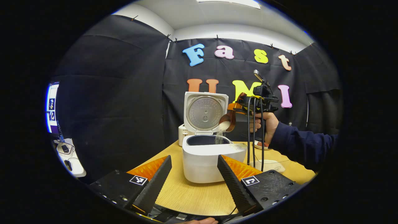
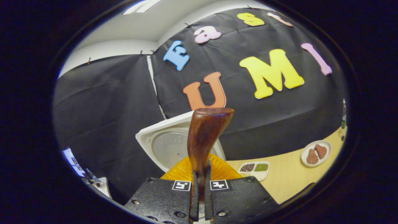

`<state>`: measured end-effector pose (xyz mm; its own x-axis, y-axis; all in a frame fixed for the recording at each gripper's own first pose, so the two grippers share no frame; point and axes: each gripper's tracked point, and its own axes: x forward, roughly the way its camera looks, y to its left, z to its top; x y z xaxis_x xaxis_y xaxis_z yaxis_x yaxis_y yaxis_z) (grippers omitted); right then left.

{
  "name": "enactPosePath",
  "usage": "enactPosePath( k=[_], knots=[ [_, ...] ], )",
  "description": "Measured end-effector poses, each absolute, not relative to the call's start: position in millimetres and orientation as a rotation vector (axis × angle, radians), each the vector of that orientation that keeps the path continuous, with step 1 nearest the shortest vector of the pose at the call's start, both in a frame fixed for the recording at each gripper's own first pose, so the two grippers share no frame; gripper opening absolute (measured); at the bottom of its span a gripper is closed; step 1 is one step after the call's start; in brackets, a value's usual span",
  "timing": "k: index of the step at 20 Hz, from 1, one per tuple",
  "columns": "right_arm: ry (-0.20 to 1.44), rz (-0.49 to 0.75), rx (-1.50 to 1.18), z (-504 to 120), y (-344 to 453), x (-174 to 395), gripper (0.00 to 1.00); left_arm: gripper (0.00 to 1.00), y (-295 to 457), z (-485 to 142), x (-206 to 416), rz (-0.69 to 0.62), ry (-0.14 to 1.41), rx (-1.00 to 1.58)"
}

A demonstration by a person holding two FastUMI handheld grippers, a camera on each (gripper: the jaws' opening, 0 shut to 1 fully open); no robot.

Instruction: Close the left gripper, press the button to open the rice cooker; take a wooden spoon from the chopstick holder with the right hand, scoop a spoonful of rice and pour it into the rice cooker, then put the wooden spoon back into the chopstick holder.

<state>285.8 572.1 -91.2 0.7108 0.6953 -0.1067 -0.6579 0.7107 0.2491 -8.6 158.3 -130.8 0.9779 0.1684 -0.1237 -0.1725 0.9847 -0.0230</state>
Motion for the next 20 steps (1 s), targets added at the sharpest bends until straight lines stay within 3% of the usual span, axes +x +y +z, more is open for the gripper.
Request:
enactPosePath(
  k=[14,20],
  knots=[
    [-0.078,0.836,-0.321,-93.5,602.6,211.7,0.09,0.94,165.3,-148.3,-7.2,0.199,0.157,-0.045],
    [-0.051,0.79,-0.298,-89.3,573.4,206.0,0.09,0.94,160.7,-146.0,-0.5,0.208,0.157,-0.049]
  ],
)
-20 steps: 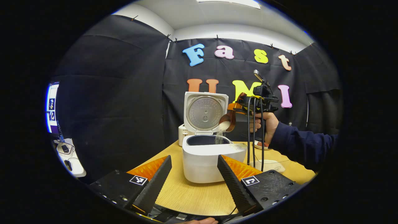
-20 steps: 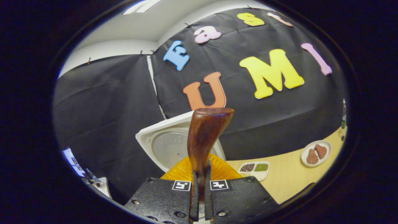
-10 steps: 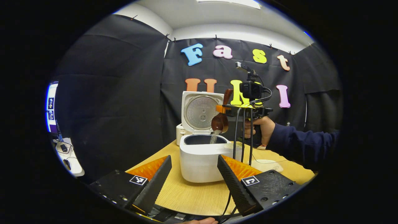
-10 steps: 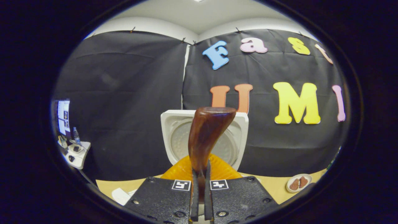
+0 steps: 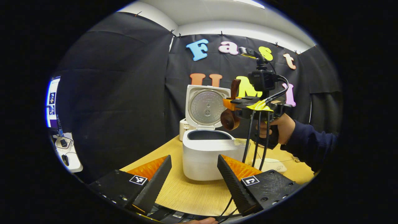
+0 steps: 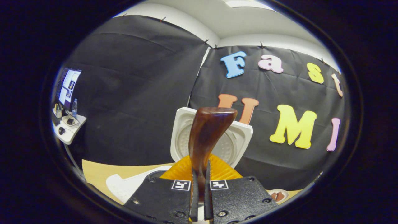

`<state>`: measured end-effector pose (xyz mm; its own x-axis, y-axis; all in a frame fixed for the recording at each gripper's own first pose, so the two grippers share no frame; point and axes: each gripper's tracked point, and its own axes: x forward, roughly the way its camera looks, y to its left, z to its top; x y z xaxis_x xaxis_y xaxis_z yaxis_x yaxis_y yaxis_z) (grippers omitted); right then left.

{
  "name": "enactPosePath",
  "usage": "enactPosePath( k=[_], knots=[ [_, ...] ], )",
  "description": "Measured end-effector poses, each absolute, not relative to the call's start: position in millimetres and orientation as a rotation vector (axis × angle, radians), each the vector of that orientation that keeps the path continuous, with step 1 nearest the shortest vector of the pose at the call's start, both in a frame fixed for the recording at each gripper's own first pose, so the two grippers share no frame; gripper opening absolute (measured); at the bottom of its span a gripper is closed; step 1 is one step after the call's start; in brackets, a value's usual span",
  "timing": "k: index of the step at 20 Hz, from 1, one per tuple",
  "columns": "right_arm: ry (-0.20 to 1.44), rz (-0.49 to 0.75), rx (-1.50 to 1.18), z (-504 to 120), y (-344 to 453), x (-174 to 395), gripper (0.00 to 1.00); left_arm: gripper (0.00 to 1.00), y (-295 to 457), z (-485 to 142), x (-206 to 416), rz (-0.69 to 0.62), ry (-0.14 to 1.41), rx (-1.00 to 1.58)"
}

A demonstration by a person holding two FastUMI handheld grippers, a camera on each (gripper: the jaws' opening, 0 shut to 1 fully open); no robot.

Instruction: Close the left gripper, press the button to open the rice cooker; take a wooden spoon from the chopstick holder with the right hand, scoop a spoonful of rice and pour it into the rice cooker, then put the wooden spoon back into the chopstick holder.

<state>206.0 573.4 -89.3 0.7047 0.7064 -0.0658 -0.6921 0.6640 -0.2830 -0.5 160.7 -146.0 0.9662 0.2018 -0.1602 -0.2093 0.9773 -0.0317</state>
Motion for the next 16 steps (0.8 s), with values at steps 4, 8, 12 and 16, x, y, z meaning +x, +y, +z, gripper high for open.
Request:
enactPosePath(
  k=[4,8,12,16],
  knots=[
    [0.017,0.771,-0.219,-84.8,528.5,205.1,0.09,0.94,152.1,-145.4,10.2,0.21,0.142,-0.054],
    [0.01,0.673,-0.174,-62.3,462.7,217.5,0.09,0.94,126.0,-148.0,23.2,0.173,0.15,-0.074],
    [0.065,0.55,-0.14,-62.8,392.6,240.2,0.09,0.94,98.3,-142.7,35.3,0.14,0.145,-0.063],
    [0.112,0.372,-0.089,-58.2,308.2,264.5,0.09,0.94,74.8,-133.0,48.1,0.11,0.128,-0.034]
  ],
)
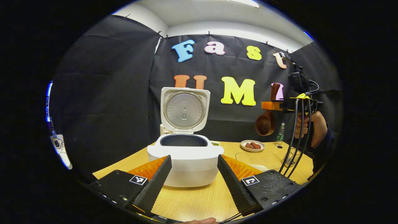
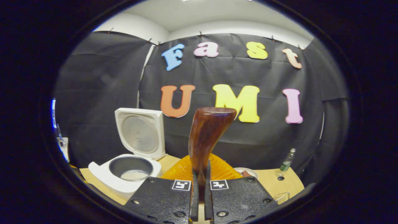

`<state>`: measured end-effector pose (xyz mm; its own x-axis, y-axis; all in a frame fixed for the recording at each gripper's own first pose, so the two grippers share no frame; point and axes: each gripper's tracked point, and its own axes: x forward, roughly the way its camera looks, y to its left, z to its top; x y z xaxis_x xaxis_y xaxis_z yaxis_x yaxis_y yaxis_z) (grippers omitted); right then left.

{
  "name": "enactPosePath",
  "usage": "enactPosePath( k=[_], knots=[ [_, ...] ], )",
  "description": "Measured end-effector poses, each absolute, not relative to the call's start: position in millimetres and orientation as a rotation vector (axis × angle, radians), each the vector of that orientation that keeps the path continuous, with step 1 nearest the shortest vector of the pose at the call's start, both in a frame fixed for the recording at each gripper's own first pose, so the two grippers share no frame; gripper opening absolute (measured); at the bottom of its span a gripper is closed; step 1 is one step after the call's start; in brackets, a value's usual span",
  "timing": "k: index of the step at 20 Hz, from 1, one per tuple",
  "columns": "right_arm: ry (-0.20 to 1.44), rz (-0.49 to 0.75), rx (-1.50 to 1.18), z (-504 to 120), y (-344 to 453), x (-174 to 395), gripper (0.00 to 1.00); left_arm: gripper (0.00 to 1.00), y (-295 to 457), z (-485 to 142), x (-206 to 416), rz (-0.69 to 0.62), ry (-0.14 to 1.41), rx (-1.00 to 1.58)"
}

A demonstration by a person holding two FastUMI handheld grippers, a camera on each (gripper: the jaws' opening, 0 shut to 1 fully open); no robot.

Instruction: Close the left gripper, press the button to open the rice cooker; take a wooden spoon from the chopstick holder with the right hand, scoop a spoonful of rice and pour it into the rice cooker, then put the wooden spoon back into the chopstick holder.

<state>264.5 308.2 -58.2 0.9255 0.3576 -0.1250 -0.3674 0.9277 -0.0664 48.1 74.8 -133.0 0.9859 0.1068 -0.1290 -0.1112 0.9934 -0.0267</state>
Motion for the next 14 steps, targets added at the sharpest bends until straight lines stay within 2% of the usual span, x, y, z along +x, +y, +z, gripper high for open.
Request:
enactPosePath(
  k=[8,14],
  knots=[
    [0.154,0.163,-0.02,-60.0,181.1,276.4,0.12,0.94,34.5,-116.7,72.6,0.055,0.078,-0.045],
    [0.196,0.12,-0.008,-73.8,126.7,273.0,0.09,0.94,2.3,-117.0,81.8,0.003,0.06,-0.041]
  ],
)
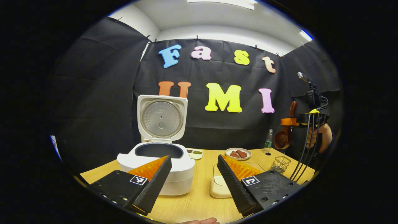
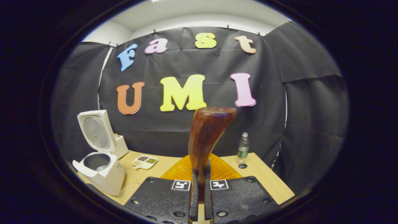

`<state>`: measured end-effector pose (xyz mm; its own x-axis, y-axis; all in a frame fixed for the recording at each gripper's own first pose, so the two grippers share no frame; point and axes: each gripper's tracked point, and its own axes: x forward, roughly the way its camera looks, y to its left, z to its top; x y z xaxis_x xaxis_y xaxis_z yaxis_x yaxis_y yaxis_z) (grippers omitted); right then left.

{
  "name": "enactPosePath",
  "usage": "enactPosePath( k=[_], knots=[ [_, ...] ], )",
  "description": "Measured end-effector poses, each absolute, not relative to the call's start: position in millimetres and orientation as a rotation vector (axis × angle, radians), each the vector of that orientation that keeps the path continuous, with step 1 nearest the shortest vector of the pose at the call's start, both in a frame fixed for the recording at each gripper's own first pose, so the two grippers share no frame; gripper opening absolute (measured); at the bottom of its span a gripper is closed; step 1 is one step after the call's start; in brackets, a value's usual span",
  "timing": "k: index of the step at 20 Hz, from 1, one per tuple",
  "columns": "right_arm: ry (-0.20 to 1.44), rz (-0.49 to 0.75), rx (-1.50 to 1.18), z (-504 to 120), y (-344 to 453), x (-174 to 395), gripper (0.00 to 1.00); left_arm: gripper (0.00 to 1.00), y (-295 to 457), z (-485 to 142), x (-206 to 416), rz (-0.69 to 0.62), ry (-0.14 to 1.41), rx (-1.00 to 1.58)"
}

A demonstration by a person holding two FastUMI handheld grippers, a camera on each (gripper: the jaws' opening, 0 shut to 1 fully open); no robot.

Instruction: Close the left gripper, press the button to open the rice cooker; take a wooden spoon from the chopstick holder with the right hand, scoop a spoonful of rice and pour it into the rice cooker, then put the wooden spoon back into the chopstick holder.

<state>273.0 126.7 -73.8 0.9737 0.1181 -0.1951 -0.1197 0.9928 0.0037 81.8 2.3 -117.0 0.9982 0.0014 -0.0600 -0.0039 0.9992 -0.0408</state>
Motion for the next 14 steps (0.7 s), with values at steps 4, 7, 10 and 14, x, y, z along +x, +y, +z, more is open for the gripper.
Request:
enactPosePath(
  k=[4,7,10,14],
  knots=[
    [0.196,0.099,0.003,-77.6,99.1,275.9,0.12,0.94,-4.1,-107.1,85.5,0.0,0.037,0.002],
    [0.219,0.091,0.02,-94.2,78.0,276.6,0.13,0.94,-12.7,-103.3,87.2,-0.007,0.024,0.014],
    [0.257,0.058,0.041,-119.2,49.5,285.9,0.13,0.94,-21.5,-106.4,91.4,-0.021,0.031,0.023],
    [0.265,0.026,0.059,-145.8,22.3,303.4,0.14,0.94,-29.9,-103.6,94.2,-0.059,0.04,-0.03]
  ],
)
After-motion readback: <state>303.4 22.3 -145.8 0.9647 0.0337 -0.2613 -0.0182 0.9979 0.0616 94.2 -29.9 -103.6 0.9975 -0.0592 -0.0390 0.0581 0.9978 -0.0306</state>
